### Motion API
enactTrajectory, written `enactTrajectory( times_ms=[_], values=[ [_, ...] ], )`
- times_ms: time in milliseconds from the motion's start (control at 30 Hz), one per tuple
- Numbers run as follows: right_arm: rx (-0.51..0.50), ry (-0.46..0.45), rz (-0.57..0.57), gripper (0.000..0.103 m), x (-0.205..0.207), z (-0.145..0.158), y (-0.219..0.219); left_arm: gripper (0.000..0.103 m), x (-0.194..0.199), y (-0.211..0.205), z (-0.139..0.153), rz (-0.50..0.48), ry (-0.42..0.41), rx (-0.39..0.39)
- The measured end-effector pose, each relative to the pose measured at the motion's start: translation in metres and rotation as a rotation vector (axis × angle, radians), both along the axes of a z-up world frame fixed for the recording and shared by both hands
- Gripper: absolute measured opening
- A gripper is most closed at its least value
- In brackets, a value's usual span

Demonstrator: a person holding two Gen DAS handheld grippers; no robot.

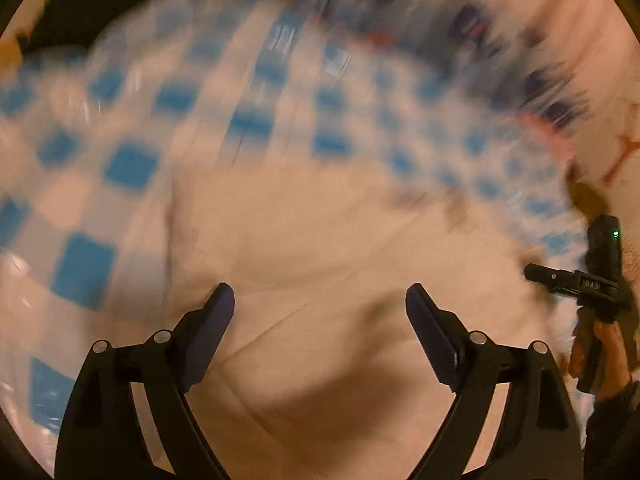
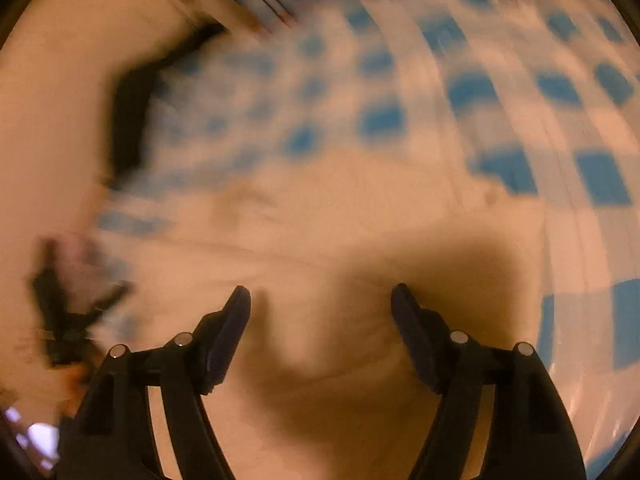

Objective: Fold large clothes

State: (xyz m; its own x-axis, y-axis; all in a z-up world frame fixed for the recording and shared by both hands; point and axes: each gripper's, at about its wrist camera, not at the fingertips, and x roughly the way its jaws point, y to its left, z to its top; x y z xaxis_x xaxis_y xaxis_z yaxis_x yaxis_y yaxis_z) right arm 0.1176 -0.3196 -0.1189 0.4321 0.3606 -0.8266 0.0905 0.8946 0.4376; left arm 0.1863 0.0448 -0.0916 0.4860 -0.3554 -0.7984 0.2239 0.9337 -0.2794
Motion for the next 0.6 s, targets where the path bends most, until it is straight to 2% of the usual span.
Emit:
enactTrajectory(
  times_ms=[33, 67, 167, 200, 233, 267, 333, 400, 467, 533, 600],
  values=[
    [-0.008, -0.003, -0.007, 0.061, 0.001, -0.002, 0.000, 0.084, 0.004, -0.008, -0.012, -0.020, -0.006, 0.047],
    [-0.002, 0.005, -0.018, 0.061, 0.000, 0.005, -0.001, 0.084, 0.000, -0.010, -0.012, -0.021, -0.027, 0.075],
    [0.058, -0.042, 0.029, 0.064, -0.022, 0.035, -0.011, 0.084, -0.016, -0.006, 0.012, -0.030, -0.017, 0.080],
    [0.102, -0.078, 0.051, 0.066, -0.044, 0.052, -0.019, 0.084, -0.026, 0.001, 0.023, -0.043, -0.019, 0.065],
    [0.140, -0.107, 0.068, 0.075, -0.069, 0.069, -0.027, 0.084, -0.043, 0.011, 0.034, -0.052, -0.025, 0.052],
    [0.173, -0.117, 0.086, 0.088, -0.098, 0.082, -0.034, 0.085, -0.057, 0.020, 0.041, -0.059, -0.033, 0.045],
    [0.193, -0.101, 0.121, 0.092, -0.157, 0.092, -0.044, 0.088, -0.103, 0.055, 0.053, -0.070, -0.032, 0.030],
    [0.203, -0.048, 0.128, 0.092, -0.213, 0.090, -0.044, 0.088, -0.150, 0.090, 0.050, -0.075, 0.015, 0.007],
    [0.253, 0.028, 0.106, 0.092, -0.265, 0.073, -0.047, 0.088, -0.199, 0.129, 0.039, -0.063, 0.089, -0.025],
    [0.295, 0.103, 0.062, 0.092, -0.321, 0.053, -0.057, 0.088, -0.238, 0.158, 0.031, -0.033, 0.138, -0.060],
    [0.363, 0.136, 0.028, 0.092, -0.364, 0.036, -0.065, 0.088, -0.275, 0.188, 0.024, 0.031, 0.176, -0.100]
  ],
)
